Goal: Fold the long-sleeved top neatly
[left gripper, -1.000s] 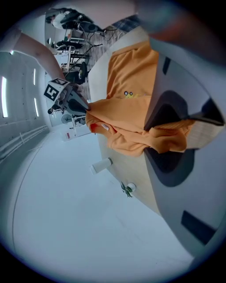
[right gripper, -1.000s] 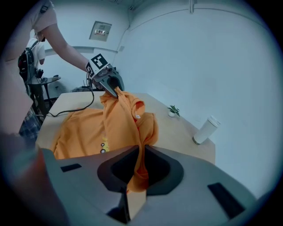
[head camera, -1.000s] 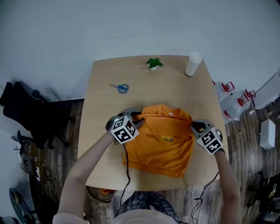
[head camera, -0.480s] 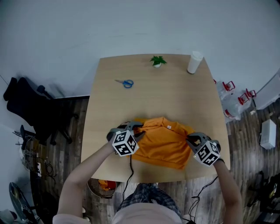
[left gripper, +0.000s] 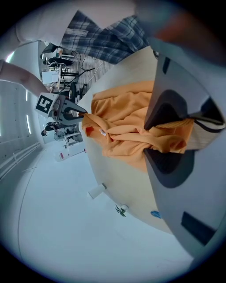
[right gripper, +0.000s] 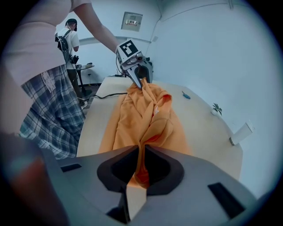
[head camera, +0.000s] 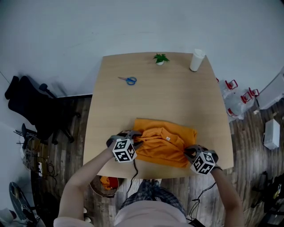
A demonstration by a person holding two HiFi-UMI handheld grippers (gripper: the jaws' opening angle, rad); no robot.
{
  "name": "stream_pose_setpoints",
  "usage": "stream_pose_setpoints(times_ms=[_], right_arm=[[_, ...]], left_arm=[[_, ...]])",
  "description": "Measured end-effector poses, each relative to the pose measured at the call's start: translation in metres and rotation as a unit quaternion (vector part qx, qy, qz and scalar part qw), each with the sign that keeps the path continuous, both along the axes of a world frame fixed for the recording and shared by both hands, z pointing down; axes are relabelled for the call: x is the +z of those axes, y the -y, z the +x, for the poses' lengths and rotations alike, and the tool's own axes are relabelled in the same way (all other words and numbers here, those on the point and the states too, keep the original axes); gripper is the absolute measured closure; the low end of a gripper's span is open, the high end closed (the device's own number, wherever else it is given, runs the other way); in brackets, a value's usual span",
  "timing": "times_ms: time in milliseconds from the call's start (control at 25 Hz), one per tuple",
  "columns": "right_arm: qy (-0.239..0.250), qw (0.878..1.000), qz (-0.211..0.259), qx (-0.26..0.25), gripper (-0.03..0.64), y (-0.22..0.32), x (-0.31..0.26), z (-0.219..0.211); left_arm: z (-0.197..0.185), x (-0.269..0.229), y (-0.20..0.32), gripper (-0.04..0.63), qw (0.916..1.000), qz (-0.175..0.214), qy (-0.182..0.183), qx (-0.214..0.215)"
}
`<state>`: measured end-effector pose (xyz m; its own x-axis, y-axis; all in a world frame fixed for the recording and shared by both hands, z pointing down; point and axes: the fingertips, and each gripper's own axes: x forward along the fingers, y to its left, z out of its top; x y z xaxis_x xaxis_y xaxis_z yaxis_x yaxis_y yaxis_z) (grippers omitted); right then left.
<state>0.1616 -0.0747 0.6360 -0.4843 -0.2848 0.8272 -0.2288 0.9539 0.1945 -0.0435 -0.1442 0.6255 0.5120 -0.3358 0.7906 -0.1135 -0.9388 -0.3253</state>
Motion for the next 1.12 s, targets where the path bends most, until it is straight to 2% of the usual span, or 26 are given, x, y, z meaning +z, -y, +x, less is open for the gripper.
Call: stream_pose_setpoints(times_ms=[80,280,400,520,720,920,1120], right_arm=[[0.006,1.000,0.007,0.008,0.565,-0.005,0.001,0.000],[0.042,0.997,0.045,0.053,0.566,0.006,-0.019,0.004],[0.061,0.995,0.051,0.060,0.566,0.011,-0.037,0.003],[0.054,0.997,0.040,0.039,0.566,-0.002,-0.037,-0.002],[0.021,1.000,0.015,0.005,0.565,-0.038,-0.005,-0.010],[0.007,1.000,-0.023,0.008,0.549,-0.061,0.020,-0.011],[0.020,0.996,-0.076,0.033,0.468,-0.077,0.030,-0.013]], left_arm=[[-0.003,-0.001,-0.002,0.463,0.9999,0.017,0.002,0.000],[0.001,-0.022,0.015,0.469,0.9955,0.095,-0.002,-0.002],[0.000,-0.041,0.027,0.471,0.9934,0.113,-0.015,-0.013],[0.000,-0.037,0.012,0.471,0.9945,0.104,-0.001,0.011],[-0.002,-0.003,-0.034,0.462,0.9938,0.084,0.038,0.062],[-0.010,0.011,-0.060,0.382,0.9984,0.024,0.023,0.046],[-0.015,0.017,-0.079,0.302,0.9993,-0.031,0.003,0.022]])
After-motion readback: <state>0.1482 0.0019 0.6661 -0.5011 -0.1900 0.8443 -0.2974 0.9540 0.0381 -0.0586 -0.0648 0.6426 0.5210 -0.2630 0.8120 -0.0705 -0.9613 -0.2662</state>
